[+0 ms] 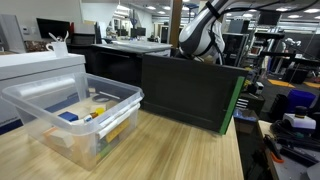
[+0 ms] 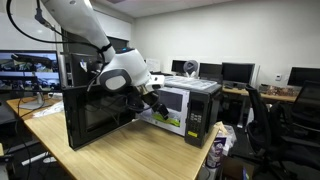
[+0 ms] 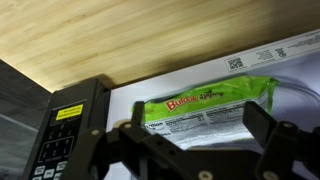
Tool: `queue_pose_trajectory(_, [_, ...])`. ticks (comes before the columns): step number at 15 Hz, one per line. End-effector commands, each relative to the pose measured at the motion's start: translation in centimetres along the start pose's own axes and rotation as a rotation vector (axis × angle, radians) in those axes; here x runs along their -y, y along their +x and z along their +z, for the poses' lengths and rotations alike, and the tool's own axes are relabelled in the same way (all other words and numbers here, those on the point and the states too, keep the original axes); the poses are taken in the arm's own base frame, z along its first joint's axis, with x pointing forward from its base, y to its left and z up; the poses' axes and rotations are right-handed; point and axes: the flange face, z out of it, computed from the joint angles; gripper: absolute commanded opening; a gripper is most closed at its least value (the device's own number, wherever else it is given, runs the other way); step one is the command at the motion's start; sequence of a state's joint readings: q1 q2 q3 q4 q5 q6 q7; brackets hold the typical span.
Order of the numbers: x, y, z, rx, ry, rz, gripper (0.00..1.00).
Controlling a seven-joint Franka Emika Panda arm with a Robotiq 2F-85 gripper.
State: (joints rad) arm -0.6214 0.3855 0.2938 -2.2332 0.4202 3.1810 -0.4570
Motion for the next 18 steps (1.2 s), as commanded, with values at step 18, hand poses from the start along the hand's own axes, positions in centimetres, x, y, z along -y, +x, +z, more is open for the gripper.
queue_pose_trajectory(18, [2.5, 1.0, 0.7, 0.128, 0.068, 0.314, 1.0])
